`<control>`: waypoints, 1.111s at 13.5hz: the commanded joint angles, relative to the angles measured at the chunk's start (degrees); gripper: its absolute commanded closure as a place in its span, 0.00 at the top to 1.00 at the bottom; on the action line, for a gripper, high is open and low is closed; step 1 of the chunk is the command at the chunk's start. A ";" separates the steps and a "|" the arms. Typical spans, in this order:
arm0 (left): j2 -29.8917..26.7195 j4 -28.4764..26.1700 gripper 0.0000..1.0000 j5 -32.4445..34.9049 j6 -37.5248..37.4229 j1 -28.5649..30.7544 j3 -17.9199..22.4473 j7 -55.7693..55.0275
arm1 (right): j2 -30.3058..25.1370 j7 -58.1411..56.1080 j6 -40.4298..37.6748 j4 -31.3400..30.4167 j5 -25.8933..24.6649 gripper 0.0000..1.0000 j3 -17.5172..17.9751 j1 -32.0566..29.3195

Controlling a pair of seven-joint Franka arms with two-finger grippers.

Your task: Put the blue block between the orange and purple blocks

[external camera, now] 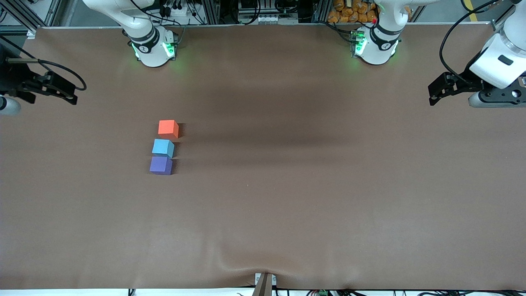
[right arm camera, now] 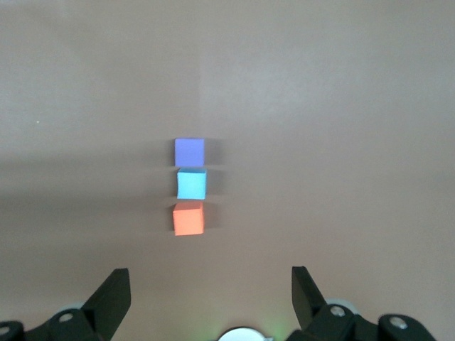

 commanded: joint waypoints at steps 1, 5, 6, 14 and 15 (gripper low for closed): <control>-1.98 -1.61 1.00 0.21 -0.29 0.26 -0.28 -0.35 | -0.45 -1.89 -0.60 2.76 -0.71 1.00 0.94 -0.96; -2.07 -2.31 1.00 0.20 -0.29 0.34 -0.28 -0.35 | -5.10 -3.29 -3.87 -1.27 1.74 1.00 0.50 -2.98; -2.07 -2.31 1.00 0.20 -0.29 0.35 -0.28 -0.35 | -6.85 -3.73 -2.64 -4.07 3.32 1.00 0.50 -4.12; -1.81 -3.28 1.00 0.20 -0.03 0.08 -0.37 -0.43 | -13.73 -4.00 3.52 -14.29 5.01 1.00 -2.93 -4.13; -1.89 -3.28 1.00 0.20 0.06 0.08 -0.37 -0.43 | -13.73 -4.52 3.52 -14.29 4.92 1.00 -2.93 -4.13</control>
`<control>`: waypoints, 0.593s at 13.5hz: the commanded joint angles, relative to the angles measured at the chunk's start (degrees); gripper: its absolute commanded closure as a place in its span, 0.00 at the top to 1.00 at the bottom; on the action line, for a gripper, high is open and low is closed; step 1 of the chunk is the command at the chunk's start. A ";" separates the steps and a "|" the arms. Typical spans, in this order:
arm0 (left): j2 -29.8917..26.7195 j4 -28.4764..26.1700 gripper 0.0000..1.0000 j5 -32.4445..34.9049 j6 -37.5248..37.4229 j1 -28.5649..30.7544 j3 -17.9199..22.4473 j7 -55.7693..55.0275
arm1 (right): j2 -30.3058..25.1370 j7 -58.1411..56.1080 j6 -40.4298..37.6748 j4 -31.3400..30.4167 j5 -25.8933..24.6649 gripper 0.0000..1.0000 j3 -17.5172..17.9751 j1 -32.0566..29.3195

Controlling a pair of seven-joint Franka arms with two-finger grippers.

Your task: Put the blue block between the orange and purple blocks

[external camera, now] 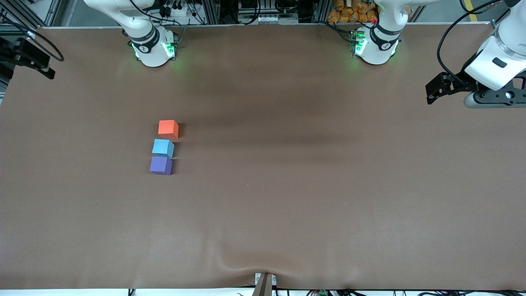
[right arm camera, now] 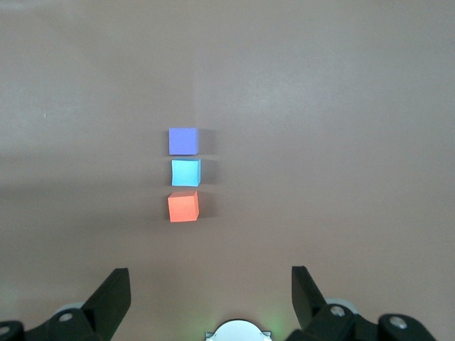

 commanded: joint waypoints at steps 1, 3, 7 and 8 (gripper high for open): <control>-1.66 -1.45 1.00 0.21 0.15 0.09 -0.31 -0.43 | -1.35 -2.16 0.85 -1.61 1.04 1.00 -0.43 -0.47; -1.66 -1.45 1.00 0.21 0.06 0.00 -0.31 -0.43 | -1.35 -2.43 0.85 -1.61 1.13 1.00 -0.43 -0.47; -2.10 -1.63 1.00 0.21 0.15 0.09 -0.31 -0.43 | -1.35 -2.43 0.85 -1.52 1.83 1.00 -0.34 -0.47; -2.28 -1.45 1.00 0.21 0.06 0.09 -0.31 -0.52 | -1.35 -2.43 0.85 -1.52 1.92 1.00 -0.34 -0.56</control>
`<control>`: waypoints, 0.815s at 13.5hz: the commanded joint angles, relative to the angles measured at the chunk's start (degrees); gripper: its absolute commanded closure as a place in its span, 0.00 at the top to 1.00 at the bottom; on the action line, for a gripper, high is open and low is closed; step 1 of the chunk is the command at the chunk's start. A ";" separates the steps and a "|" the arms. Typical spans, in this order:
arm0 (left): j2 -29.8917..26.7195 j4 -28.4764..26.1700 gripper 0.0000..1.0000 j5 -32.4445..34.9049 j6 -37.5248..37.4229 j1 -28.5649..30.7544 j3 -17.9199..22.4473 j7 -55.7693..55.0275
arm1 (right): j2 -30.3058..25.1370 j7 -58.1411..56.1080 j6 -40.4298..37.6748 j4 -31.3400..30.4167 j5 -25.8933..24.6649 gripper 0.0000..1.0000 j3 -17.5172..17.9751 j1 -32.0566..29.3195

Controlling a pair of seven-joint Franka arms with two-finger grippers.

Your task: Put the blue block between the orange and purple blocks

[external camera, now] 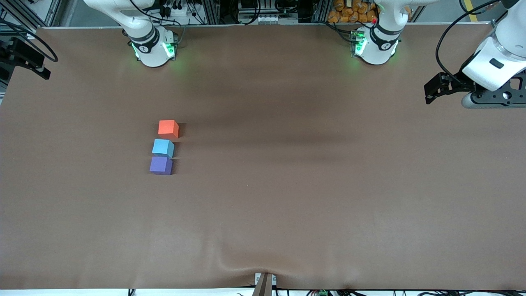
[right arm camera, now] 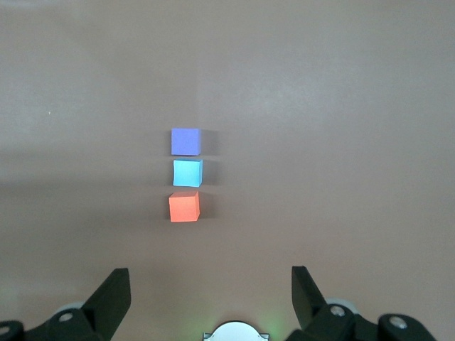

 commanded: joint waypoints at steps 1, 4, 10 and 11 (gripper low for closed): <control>-2.27 -0.96 1.00 0.03 0.06 0.19 -0.21 -0.52 | -1.35 -0.64 0.67 -1.47 1.14 1.00 0.14 -0.48; -1.75 1.58 1.00 -0.06 -0.29 0.37 -0.04 -0.08 | -1.35 -0.56 0.67 -1.47 1.14 1.00 0.14 -0.48; -1.31 3.88 1.00 -0.06 -0.56 0.37 0.31 -0.26 | -1.35 -0.56 0.67 -1.47 1.22 1.00 0.23 -0.65; -1.31 3.88 1.00 -0.06 -0.56 0.37 0.40 -0.26 | -1.35 -0.56 0.67 -1.47 1.22 1.00 0.23 -0.65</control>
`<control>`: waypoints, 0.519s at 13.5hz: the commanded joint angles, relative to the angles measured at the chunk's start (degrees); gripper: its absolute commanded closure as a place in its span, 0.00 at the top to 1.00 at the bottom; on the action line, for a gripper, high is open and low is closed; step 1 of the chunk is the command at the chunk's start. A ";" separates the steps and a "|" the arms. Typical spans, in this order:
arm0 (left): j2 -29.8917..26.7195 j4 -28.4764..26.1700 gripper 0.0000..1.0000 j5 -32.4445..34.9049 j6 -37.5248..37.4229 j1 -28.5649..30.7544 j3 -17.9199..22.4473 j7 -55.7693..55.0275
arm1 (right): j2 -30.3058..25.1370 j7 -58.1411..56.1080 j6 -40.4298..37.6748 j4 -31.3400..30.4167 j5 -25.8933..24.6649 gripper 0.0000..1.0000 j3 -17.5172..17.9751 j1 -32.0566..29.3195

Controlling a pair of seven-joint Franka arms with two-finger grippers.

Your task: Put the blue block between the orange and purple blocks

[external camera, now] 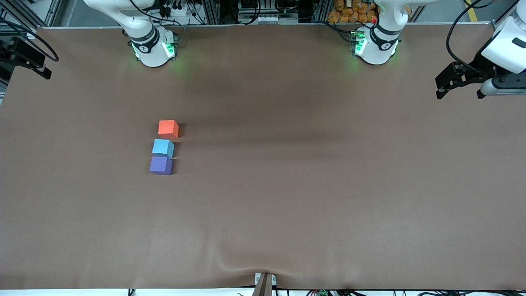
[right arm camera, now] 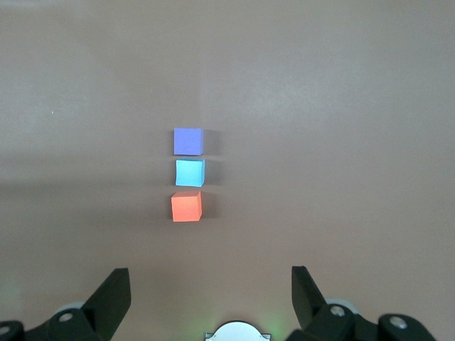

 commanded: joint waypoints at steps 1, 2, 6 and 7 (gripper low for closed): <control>-0.17 0.71 1.00 -0.06 -0.62 0.25 -0.02 -0.17 | -1.35 -0.54 0.67 -1.47 0.99 1.00 0.23 -0.65; -0.08 0.71 1.00 -0.06 -0.62 0.26 -0.02 -0.08 | -1.35 -0.54 0.67 -1.47 0.99 1.00 0.14 -0.65; 0.62 1.32 1.00 -0.06 -0.62 0.17 -0.02 0.09 | -1.44 -0.54 0.67 -1.47 0.90 1.00 0.23 -0.57; 0.62 1.32 1.00 -0.06 -0.62 0.25 -0.02 0.18 | -1.44 -0.54 0.67 -1.47 0.99 1.00 0.14 -0.57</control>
